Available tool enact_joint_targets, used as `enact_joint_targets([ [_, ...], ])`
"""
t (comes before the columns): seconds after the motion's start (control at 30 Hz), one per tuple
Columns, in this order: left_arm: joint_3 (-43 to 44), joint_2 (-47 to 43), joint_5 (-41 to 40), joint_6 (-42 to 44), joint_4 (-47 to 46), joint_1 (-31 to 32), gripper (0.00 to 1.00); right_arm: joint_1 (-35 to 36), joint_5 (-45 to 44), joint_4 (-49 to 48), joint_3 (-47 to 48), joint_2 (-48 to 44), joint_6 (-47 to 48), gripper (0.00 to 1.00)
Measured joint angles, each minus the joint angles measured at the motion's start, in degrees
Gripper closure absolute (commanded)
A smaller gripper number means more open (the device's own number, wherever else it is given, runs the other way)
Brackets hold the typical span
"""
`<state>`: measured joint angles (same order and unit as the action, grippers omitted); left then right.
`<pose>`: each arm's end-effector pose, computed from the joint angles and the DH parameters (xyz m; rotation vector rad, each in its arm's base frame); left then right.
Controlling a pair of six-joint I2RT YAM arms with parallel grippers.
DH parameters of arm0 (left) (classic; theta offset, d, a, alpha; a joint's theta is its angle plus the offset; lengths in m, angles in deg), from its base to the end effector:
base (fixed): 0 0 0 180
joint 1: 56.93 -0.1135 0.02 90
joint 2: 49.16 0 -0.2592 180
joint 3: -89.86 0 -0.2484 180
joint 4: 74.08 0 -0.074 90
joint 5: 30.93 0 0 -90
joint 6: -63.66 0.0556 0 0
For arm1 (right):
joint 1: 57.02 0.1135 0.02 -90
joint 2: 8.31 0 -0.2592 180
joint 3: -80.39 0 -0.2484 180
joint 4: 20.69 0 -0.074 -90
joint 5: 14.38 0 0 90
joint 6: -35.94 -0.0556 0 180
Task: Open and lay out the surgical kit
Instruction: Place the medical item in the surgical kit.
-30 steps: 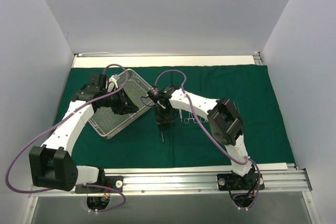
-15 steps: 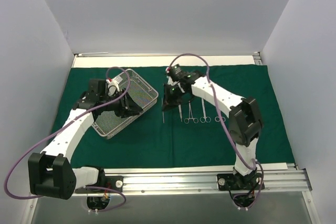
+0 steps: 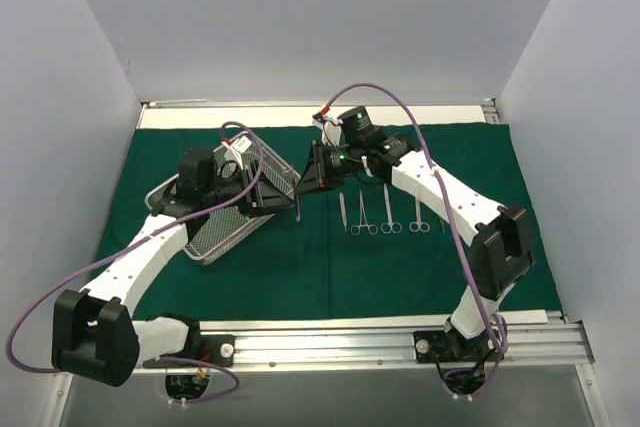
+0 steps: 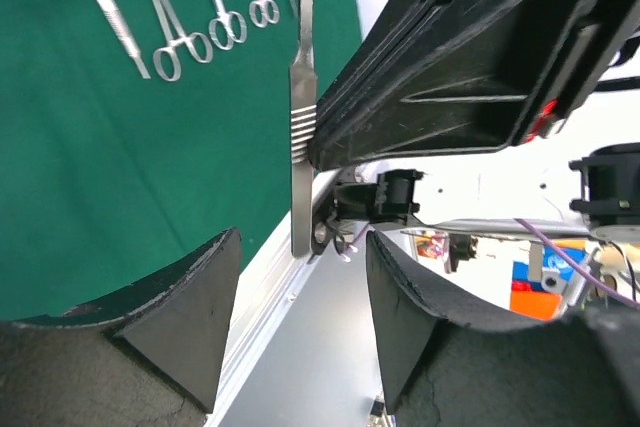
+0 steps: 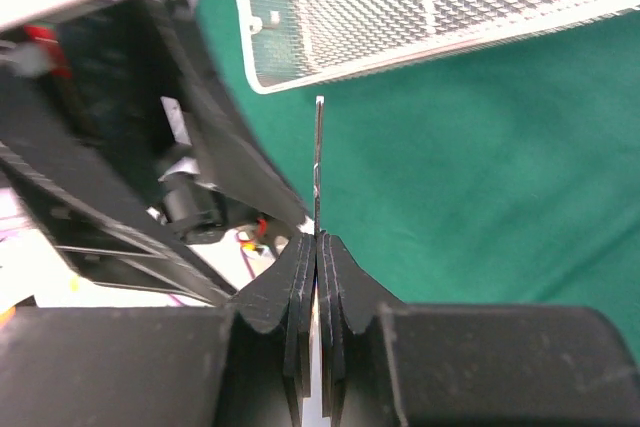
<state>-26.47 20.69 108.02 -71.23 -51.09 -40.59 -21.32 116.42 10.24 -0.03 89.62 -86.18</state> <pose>0.2513 -0.1174 0.2762 0.0270 2.2532 -1.5037 0.3079 0.2660 0.3206 -0.5553 2.2142 1.4173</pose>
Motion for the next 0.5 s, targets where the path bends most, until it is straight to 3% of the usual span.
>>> enact_joint_targets([
  [0.33,-1.4,1.1,0.8,-5.1,-8.9,3.9,0.41,-1.3,3.9,-5.3,-2.5,-1.9,-3.9,1.00],
  [0.37,-1.4,1.4,0.9,-5.5,-9.6,4.3,0.44,-1.6,4.2,-5.7,-2.8,-2.0,-4.4,1.00],
  [0.4,-1.4,1.8,1.0,-5.8,-10.1,4.7,0.56,-1.9,4.4,-6.2,-2.9,-2.0,-5.0,1.00],
  [0.5,-1.4,3.5,1.9,-6.8,-10.8,6.0,0.77,-2.6,4.9,-8.0,-3.3,-2.1,-6.6,1.00],
])
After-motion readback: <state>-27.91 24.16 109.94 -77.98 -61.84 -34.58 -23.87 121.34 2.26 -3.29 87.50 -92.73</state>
